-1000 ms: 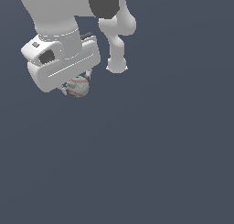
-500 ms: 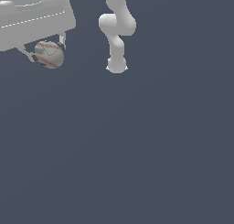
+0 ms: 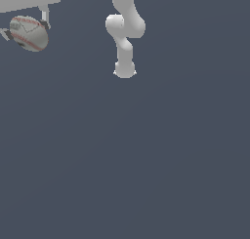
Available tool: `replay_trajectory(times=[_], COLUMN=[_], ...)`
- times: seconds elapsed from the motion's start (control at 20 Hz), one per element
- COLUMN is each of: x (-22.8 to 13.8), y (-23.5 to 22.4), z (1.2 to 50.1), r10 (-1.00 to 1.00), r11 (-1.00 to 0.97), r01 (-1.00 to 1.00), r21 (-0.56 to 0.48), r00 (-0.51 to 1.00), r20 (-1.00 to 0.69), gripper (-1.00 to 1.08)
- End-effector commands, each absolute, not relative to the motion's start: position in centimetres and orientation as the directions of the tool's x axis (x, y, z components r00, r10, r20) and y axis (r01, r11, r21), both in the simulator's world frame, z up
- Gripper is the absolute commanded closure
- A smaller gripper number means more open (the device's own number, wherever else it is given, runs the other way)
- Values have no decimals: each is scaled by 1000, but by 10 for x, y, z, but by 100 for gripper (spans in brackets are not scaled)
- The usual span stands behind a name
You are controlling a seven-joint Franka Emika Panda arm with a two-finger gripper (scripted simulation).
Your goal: Pick up the object and move it to a goal position.
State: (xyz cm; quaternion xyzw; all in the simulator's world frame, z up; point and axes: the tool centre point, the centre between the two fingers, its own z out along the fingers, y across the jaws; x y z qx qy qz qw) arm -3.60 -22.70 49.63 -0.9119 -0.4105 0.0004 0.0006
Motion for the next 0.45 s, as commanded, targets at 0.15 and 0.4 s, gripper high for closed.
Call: replay_trajectory(times=[0.15,0.4], x=[-38,-38], y=[-235,-236], z=[509,511], r10=[749,749], r11=[-662,-662], r01=[749,749], r21=[0,0], r00=[662,662], r20=[0,0], gripper=[108,108])
